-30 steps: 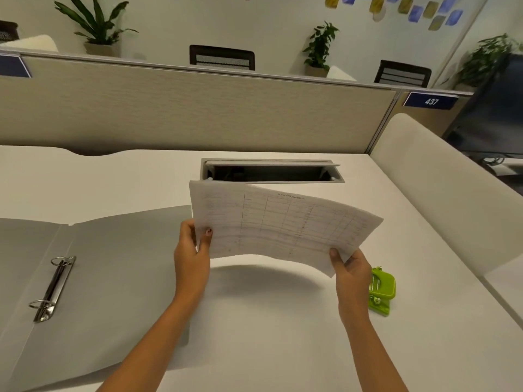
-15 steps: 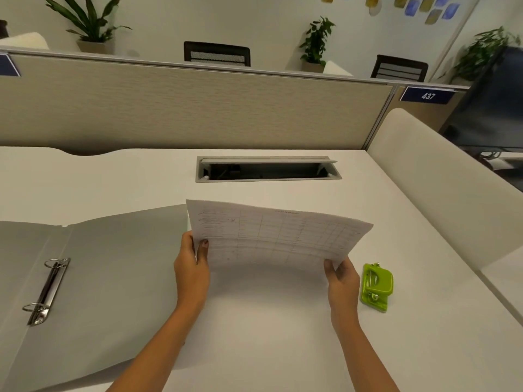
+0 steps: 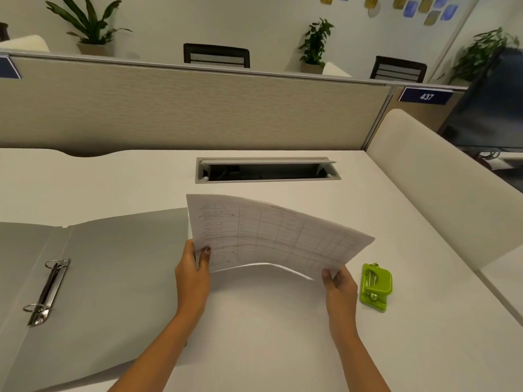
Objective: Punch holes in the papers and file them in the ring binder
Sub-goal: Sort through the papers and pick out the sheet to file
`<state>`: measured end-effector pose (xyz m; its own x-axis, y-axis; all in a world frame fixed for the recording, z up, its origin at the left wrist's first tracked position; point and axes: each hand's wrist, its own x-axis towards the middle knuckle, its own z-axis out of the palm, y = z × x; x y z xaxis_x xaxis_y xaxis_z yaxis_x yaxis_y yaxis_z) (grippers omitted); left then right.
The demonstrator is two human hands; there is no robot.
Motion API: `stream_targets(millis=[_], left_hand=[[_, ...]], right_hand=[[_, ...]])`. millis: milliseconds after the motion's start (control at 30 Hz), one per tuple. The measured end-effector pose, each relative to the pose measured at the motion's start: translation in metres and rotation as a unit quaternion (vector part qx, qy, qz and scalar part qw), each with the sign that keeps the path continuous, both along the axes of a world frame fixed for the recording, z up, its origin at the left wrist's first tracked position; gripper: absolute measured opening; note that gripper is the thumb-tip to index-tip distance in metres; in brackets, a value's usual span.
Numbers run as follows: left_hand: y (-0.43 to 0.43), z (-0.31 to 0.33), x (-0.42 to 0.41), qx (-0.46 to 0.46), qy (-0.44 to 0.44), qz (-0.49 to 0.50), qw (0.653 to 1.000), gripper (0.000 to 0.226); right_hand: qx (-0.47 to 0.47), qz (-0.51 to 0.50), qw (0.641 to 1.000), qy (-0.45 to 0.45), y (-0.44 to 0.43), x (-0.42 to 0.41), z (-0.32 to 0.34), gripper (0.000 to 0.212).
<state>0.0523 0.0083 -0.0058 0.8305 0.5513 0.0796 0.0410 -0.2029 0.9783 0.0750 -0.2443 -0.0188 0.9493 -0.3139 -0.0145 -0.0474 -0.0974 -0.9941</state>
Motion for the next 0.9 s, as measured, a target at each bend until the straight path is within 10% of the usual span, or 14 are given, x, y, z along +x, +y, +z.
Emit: stream_targets(millis=[267, 567, 900], left_hand=[[0.021, 0.065, 0.015, 0.186, -0.095, -0.003, 0.978, 0.013], [0.039, 0.146, 0.031, 0.43, -0.174, -0.073, 0.883, 0.016], [0.032, 0.17, 0.032, 0.541, -0.227, -0.067, 0.807, 0.033]], right_hand=[[0.055, -0.037, 0.994, -0.092, -0.002, 0.006, 0.039, 0.049], [-0.195, -0.042, 0.956, -0.214, 0.028, 0.011, 0.09, 0.08], [-0.156, 0.115, 0.956, -0.219, 0.038, 0.013, 0.098, 0.006]])
